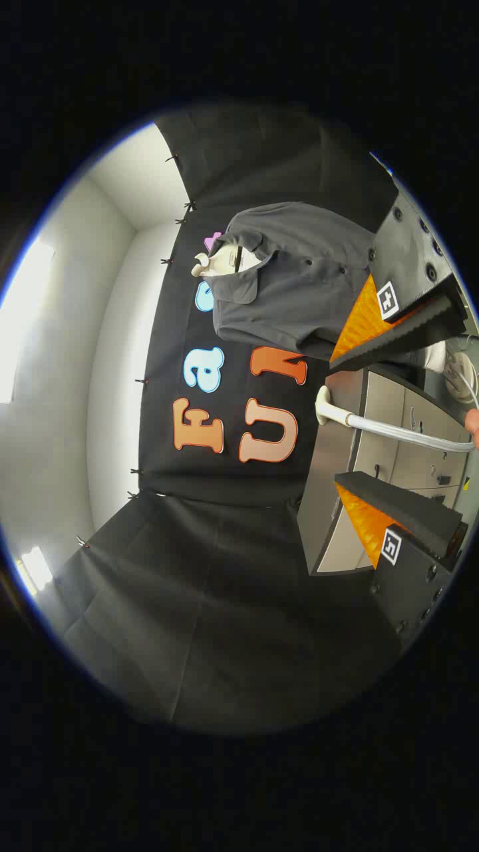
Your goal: Iron the clothes twice with a garment steamer, once on the left side and once on the right side.
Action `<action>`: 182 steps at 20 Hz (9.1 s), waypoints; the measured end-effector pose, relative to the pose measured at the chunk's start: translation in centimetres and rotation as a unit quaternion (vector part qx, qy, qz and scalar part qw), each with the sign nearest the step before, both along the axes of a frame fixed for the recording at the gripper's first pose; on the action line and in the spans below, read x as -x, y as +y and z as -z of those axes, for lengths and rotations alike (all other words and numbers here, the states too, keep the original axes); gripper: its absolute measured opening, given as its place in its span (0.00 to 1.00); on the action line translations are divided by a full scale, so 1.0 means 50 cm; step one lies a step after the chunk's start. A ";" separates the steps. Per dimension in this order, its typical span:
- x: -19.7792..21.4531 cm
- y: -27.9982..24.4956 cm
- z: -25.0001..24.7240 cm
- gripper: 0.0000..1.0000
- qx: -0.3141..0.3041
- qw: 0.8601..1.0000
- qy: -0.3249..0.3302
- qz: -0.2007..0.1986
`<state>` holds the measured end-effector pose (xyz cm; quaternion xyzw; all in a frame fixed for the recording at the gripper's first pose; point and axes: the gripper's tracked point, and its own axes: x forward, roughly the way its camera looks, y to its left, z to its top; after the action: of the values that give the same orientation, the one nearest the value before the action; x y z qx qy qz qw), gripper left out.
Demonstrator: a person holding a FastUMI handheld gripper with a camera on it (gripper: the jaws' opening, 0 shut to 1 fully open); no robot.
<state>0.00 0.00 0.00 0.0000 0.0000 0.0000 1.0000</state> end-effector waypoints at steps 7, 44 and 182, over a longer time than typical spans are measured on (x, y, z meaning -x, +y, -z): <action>0.004 0.007 -0.002 0.98 -0.001 1.000 -0.001 -0.002; -0.023 -0.052 -0.020 0.98 0.016 1.000 0.014 -0.004; -0.438 -0.551 0.180 0.38 -0.053 0.998 0.025 -0.011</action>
<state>21.88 -27.56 -9.01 0.0529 0.0245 0.0109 0.9982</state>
